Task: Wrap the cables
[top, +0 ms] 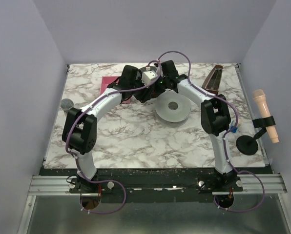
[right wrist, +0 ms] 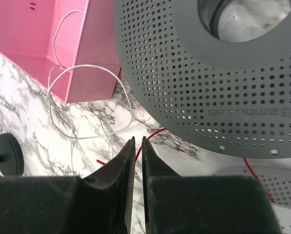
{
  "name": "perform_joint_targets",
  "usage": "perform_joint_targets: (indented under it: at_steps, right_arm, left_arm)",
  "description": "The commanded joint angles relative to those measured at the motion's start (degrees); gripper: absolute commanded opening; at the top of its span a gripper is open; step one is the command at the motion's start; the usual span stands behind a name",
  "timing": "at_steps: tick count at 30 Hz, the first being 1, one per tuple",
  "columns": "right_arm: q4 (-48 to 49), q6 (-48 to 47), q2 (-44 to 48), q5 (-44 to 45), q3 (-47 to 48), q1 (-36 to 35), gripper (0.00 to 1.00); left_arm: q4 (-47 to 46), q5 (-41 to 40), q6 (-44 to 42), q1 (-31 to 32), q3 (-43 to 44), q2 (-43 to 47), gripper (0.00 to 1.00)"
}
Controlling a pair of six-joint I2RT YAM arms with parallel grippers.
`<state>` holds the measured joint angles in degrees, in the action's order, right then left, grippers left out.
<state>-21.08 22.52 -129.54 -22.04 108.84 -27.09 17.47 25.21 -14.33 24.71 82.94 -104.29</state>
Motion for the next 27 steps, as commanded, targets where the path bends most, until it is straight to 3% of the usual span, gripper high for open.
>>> perform_joint_targets:
  at_steps: [1,6,18,22,26,27]
  right_arm:
    - [0.43,0.59,0.69,-2.92,-1.25,-0.68,0.17]
    - [1.04,1.03,0.95,-3.18,-2.22,-0.59,0.17]
    - [1.48,1.12,0.86,-3.62,-2.14,-0.59,0.16]
    - [1.57,1.12,0.86,-3.8,-2.22,-0.59,0.16]
    - [1.75,1.29,0.95,-4.24,-2.23,-0.68,0.15]
    - [1.75,1.29,1.04,-4.15,-2.23,-0.68,0.15]
  left_arm:
    - [-1.83,-4.91,-9.22,0.25,2.67,-3.28,0.56]
    - [2.99,-5.26,-16.07,1.74,3.55,-5.66,0.54]
    - [-0.07,-10.0,-16.61,2.98,5.13,-8.56,0.4]
    - [0.8,-10.27,-16.61,3.06,6.01,-9.79,0.25]
    - [1.07,-9.31,-16.0,3.06,6.1,-9.79,0.0]
    - [1.42,-8.96,-15.73,3.06,6.1,-9.62,0.0]
